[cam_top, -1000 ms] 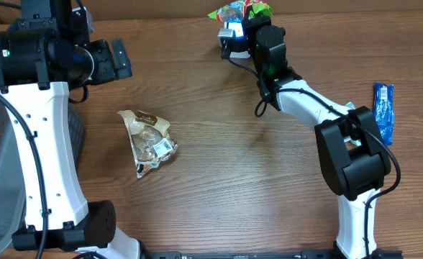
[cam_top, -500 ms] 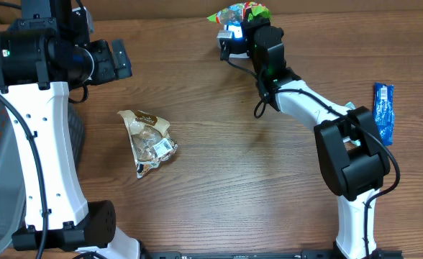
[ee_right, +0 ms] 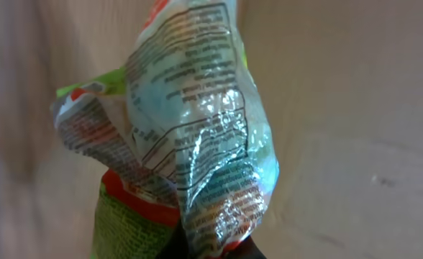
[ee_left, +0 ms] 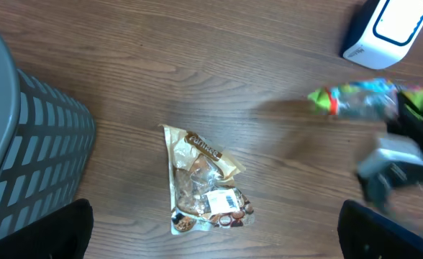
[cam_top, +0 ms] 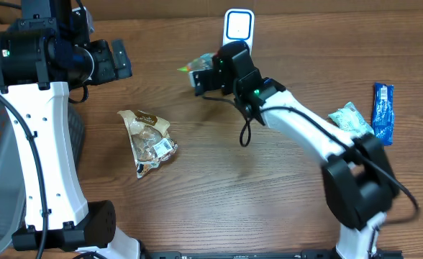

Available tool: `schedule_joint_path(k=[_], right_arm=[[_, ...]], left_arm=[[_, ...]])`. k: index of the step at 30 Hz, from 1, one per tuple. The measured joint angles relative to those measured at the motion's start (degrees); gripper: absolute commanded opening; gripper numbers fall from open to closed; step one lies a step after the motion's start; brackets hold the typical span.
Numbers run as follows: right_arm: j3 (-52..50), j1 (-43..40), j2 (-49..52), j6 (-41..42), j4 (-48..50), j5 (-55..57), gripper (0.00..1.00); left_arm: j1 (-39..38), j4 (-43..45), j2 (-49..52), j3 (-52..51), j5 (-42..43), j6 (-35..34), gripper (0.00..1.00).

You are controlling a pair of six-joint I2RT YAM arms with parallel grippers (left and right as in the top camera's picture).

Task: Scan the item barcode
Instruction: 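Carry the Haribo bag right and release it beside the wipes pack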

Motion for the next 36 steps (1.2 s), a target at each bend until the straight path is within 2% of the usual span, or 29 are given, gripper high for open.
schedule_joint_path(k=[6, 12, 16, 19, 21, 25, 30, 36], right_arm=[[0.1, 0.9, -14.9, 21.0, -12.4, -14.0, 0.04], [0.3, -4.4, -24.3, 40.3, -27.2, -27.6, 0.04], [0.3, -11.4, -24.8, 53.5, -35.5, -30.0, 0.04], [0.3, -20.3, -24.3, 65.4, -41.5, -29.3, 0.04], [0.3, -25.9, -24.0, 70.0, -44.4, -28.8, 0.04], [0.2, -37.3, -23.1, 75.5, -47.0, -27.3, 0.04], [-3.0, -51.2, -20.5, 79.9, -44.3, -22.8, 0.04], [-5.9, -57.1, -12.5, 81.9, -43.1, -21.2, 0.04]], left_arm=[[0.0, 0.0, 0.0, 0.0, 0.0, 0.0, 1.00], [0.0, 0.0, 0.0, 0.0, 0.0, 0.0, 0.99], [0.0, 0.0, 0.0, 0.0, 0.0, 0.0, 1.00], [0.0, 0.0, 0.0, 0.0, 0.0, 0.0, 1.00], [0.0, 0.0, 0.0, 0.0, 0.0, 0.0, 1.00], [0.0, 0.0, 0.0, 0.0, 0.0, 0.0, 1.00], [0.0, 0.0, 0.0, 0.0, 0.0, 0.0, 1.00], [0.0, 0.0, 0.0, 0.0, 0.0, 0.0, 1.00]])
